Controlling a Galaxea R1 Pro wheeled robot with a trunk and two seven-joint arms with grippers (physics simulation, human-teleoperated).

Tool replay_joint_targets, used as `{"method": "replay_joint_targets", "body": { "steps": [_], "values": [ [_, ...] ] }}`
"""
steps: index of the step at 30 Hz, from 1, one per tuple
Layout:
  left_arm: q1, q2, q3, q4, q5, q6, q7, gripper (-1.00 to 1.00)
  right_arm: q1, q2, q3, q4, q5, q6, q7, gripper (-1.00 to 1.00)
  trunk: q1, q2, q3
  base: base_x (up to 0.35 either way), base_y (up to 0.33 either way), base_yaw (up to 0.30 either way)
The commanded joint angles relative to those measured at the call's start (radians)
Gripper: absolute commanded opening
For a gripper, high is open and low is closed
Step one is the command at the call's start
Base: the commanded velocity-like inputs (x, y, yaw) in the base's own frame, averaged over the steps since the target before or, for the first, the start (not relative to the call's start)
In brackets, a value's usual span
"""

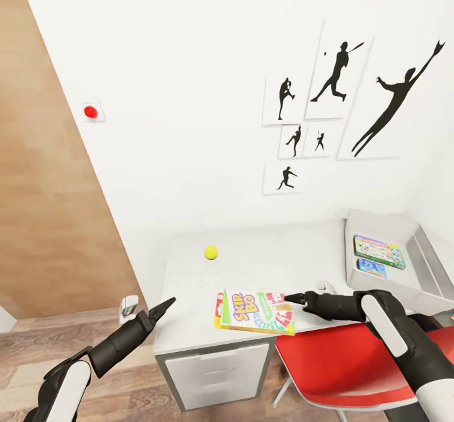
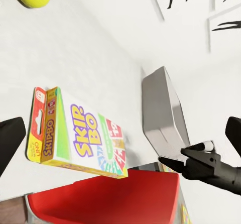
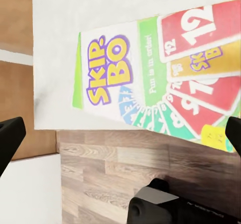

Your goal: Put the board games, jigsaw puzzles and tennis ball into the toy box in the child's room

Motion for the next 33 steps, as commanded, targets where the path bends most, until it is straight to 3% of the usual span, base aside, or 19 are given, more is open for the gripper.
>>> {"method": "replay_joint_targets", "body": {
  "steps": [1,13,21,26,33],
  "values": [
    [-0.001,0.000,0.001,0.000,0.003,0.007,-0.001,1.00,-0.002,-0.001,0.000,0.009,0.010,0.001,0.001,1.00,0.001,-0.002,-0.002,0.000,0.012,0.000],
    [-0.001,0.000,0.002,0.003,0.001,0.007,0.000,1.00,-0.040,-0.003,-0.001,0.106,0.009,0.001,-0.036,1.00,0.001,-0.002,-0.002,0.000,0.006,0.000],
    [0.000,0.001,0.003,0.005,0.001,0.007,0.000,1.00,-0.130,-0.006,-0.002,0.248,0.011,0.001,-0.043,1.00,0.001,-0.002,-0.002,0.000,0.001,0.000],
    [0.002,0.002,0.003,0.006,0.002,0.007,0.000,1.00,-0.216,-0.003,0.003,0.385,0.017,0.001,-0.045,1.00,0.001,-0.002,-0.002,0.000,0.000,0.000],
    [0.007,0.003,0.005,0.006,0.003,0.006,0.000,1.00,-0.263,0.001,0.007,0.463,0.043,0.001,-0.044,1.00,0.001,-0.002,-0.002,0.000,0.000,0.000]
  ]
}}
